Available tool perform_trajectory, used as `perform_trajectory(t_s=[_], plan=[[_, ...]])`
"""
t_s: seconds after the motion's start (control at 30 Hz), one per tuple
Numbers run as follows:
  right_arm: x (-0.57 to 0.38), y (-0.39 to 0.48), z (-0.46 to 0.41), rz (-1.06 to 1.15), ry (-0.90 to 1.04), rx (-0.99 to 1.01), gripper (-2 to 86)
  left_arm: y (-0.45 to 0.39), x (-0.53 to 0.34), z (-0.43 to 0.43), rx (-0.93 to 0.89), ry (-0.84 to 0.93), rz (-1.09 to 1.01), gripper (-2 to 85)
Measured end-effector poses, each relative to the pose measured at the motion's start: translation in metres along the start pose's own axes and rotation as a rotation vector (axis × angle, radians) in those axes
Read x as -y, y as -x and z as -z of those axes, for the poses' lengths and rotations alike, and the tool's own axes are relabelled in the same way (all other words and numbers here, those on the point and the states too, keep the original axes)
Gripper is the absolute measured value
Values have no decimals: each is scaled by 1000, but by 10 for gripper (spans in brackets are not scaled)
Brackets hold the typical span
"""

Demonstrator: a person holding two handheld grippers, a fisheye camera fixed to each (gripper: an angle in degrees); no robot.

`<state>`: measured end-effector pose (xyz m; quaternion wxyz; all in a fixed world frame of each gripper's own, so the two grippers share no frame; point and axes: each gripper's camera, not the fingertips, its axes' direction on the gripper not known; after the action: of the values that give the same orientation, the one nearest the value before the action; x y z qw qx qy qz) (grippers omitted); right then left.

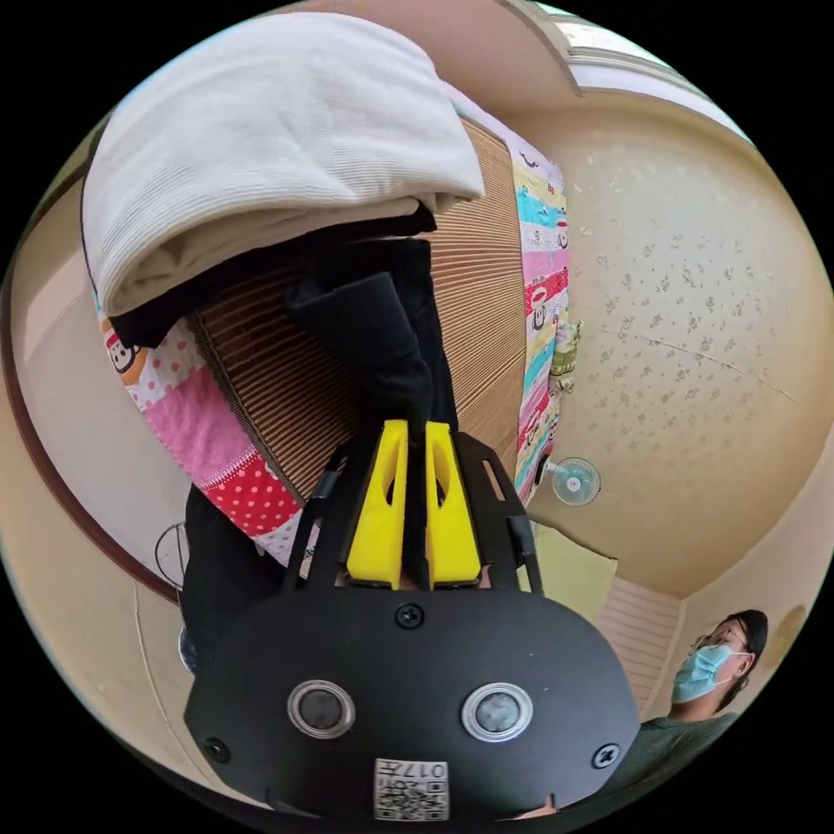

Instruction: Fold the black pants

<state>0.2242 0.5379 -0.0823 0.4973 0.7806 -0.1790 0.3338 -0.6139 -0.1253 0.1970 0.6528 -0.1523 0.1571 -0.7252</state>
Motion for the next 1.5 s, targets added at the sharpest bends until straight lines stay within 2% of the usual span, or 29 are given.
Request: perform_trajectory(t_s=[0.13,0.23,0.3,0.37,0.4,0.43,0.47,0.5,0.57,0.67,0.7,0.77,0.83,1.0,1.07,1.13,1.2,1.3,1.37,1.43,1.5], plan=[[30,69,-40,61,-22,-126,26,-69,23,-37,112,-40,-97,40],[73,100,-114,32,33,-252,28,-97,64,-93,135,-60,-81,45],[104,114,-181,18,84,-444,33,-100,84,-124,127,-105,-13,53],[115,123,-213,28,91,-472,42,-103,84,-146,58,-254,27,52],[116,132,-227,67,89,-390,49,-107,81,-153,29,-276,13,48],[115,139,-233,110,89,-334,49,-117,77,-170,-15,-255,-41,52],[108,156,-246,236,114,-238,51,-131,73,-193,-15,-168,-128,54],[97,172,-262,371,174,-223,33,-139,70,-206,6,-114,-184,54],[71,186,-288,553,286,-305,19,-166,41,-252,198,54,-417,53],[21,168,-329,751,525,-474,9,-169,1,-306,472,262,-633,33],[2,148,-344,783,658,-537,8,-164,-5,-314,525,299,-650,25],[-26,111,-360,802,805,-650,7,-140,-25,-333,673,408,-728,-1],[-43,99,-341,813,740,-611,6,-134,-35,-325,706,409,-792,-6],[-91,68,-315,660,901,-689,8,-128,-63,-317,942,509,-963,-9],[-100,65,-293,627,882,-670,10,-120,-58,-303,906,534,-859,-9],[-96,66,-247,591,700,-580,15,-112,-49,-283,796,510,-740,-8],[-76,43,-180,336,415,-572,31,-100,-44,-258,684,441,-627,-6],[-55,-14,-120,-24,210,-511,85,-72,-40,-216,544,291,-398,5],[-41,-43,-114,-136,201,-445,109,-41,-43,-189,408,173,-200,40],[-22,-59,-125,-138,260,-357,101,-15,-48,-176,304,101,-60,51],[3,-60,-149,-75,425,-443,49,8,-53,-168,217,41,67,52]])
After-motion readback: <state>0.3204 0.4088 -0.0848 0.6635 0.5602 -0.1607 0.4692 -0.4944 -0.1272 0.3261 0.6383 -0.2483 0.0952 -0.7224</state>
